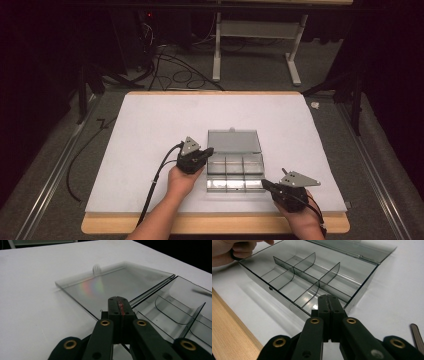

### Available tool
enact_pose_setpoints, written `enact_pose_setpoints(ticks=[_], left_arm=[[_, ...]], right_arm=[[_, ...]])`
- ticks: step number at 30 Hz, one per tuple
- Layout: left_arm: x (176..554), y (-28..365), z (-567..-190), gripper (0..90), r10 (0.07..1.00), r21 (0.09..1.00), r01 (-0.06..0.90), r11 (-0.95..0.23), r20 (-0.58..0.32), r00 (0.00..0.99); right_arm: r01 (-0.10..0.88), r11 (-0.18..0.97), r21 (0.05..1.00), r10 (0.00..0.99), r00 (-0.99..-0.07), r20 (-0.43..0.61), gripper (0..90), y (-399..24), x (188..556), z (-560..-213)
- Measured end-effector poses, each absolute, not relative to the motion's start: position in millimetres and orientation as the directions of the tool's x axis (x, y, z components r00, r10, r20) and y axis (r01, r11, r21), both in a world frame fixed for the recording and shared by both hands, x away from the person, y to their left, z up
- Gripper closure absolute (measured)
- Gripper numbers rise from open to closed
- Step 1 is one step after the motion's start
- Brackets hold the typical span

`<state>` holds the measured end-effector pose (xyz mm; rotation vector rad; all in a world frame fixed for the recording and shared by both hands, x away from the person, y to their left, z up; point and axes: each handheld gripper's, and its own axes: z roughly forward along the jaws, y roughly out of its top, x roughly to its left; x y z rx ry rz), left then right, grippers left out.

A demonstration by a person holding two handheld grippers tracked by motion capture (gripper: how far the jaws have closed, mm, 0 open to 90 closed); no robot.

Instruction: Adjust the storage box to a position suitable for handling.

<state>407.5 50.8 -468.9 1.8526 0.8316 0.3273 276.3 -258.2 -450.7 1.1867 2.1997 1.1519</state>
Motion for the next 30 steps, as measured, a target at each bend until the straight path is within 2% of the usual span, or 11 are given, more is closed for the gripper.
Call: enact_pose_setpoints(ticks=[10,12,30], left_arm=[[400,59,-459,88.5,0.679,0.895,0.392,-0.213,-0.153,0.718],[394,62,-457,87.8,0.679,0.899,0.377,-0.225,-0.133,0.722],[360,142,-467,85.7,0.751,0.859,0.420,-0.292,-0.066,0.657]], right_arm=[[0.493,0.298,0.817,0.823,-0.566,0.041,88.9,-259,277,-449],[0.494,0.297,0.817,0.825,-0.563,0.041,88.6,-259,276,-449],[0.489,0.280,0.826,0.833,-0.552,0.044,84.4,-263,275,-446]])
